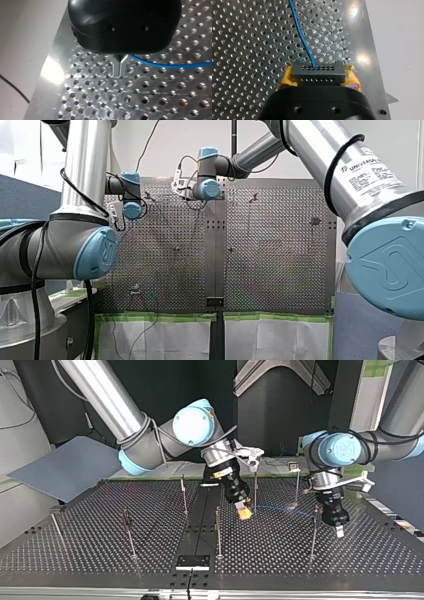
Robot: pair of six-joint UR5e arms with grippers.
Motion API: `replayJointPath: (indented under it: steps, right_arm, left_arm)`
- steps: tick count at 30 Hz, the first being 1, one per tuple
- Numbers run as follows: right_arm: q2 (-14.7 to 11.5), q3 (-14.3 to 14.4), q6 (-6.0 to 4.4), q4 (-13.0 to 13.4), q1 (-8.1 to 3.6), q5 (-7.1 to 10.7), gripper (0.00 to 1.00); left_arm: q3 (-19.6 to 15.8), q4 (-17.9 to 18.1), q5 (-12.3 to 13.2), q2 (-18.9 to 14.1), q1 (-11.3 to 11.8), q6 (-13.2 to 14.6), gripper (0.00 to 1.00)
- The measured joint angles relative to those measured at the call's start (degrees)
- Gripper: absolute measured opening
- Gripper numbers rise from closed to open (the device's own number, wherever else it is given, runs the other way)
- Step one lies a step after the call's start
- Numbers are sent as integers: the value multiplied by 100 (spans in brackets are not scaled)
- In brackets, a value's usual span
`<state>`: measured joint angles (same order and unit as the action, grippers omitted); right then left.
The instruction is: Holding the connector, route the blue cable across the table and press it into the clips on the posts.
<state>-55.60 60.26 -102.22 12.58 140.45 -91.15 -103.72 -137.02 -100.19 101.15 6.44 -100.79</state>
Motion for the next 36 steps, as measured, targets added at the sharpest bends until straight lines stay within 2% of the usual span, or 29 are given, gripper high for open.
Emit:
replayJointPath:
  steps: [8, 12, 16, 17, 18, 19, 20, 22, 23, 24, 25, 30, 36]
  right_arm:
    - [0, 0, -2, -8, -104, 8, 0]
    - [0, 0, -2, -14, -122, 8, 0]
    - [0, 0, -2, -40, -126, 9, 0]
    - [0, 0, -1, -46, -126, 9, 0]
    - [0, 0, 2, -54, -126, 9, 0]
    - [0, 0, 7, -62, -127, 9, 0]
    - [0, 0, 12, -68, -127, 9, 0]
    - [0, 0, 21, -82, -126, 9, 0]
    - [0, 0, 25, -87, -124, 9, 0]
    - [0, 0, 28, -91, -121, 9, 0]
    - [0, 0, 33, -96, -116, 9, 0]
    - [0, 0, 43, -115, -104, 9, 0]
    - [0, 0, 50, -143, -97, 9, 0]
  left_arm:
    - [6, 102, 94, 3, 107, -186, 1]
    - [5, 42, 100, 4, 125, -243, 1]
    - [3, -63, 62, 3, 134, -421, 1]
    - [3, -108, 29, 1, 135, -481, 12]
    - [3, -146, -2, -1, 137, -527, 12]
    - [3, -188, -40, -1, 138, -575, 26]
    - [3, -248, -99, -1, 138, -630, 58]
    - [3, -357, -195, -2, 137, -688, 58]
    - [3, -424, -241, -2, 137, -711, 95]
    - [3, -480, -270, -7, 137, -721, 95]
    - [3, -537, -303, -16, 138, -727, 100]
    - [-3, -840, -420, -125, 132, -759, 100]
    - [-159, -1216, -240, -427, 97, -830, 100]
